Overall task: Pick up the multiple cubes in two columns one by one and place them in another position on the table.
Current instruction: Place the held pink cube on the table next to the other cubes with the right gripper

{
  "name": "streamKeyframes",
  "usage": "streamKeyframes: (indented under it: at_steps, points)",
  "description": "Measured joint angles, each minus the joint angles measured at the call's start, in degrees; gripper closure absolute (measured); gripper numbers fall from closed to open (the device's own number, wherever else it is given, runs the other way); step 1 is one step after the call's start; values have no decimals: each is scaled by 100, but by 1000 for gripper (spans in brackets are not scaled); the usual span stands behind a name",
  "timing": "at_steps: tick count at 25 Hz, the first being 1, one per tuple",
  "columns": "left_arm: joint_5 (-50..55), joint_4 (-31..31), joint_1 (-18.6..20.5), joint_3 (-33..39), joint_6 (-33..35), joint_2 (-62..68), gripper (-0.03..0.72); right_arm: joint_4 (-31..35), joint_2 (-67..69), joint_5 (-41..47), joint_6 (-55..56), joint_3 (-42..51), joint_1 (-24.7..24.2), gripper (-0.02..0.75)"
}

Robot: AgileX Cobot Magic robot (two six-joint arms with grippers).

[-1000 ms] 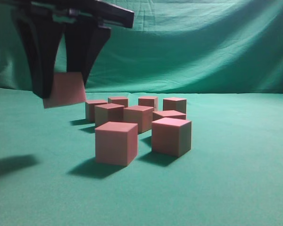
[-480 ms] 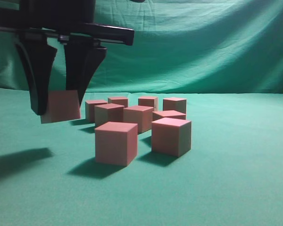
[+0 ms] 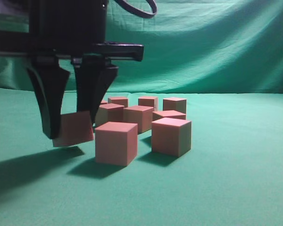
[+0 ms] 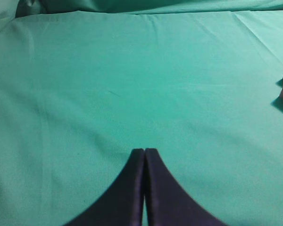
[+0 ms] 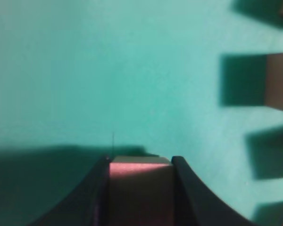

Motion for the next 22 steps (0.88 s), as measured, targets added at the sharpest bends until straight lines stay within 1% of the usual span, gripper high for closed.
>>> streamKeyframes:
  at_steps: [7,22]
  points:
    - [0,0,0,0,0,0,688,0,0,-391,0,47,0,480]
    - [0,0,0,0,0,0,688,101,0,-313,0,70,0,480]
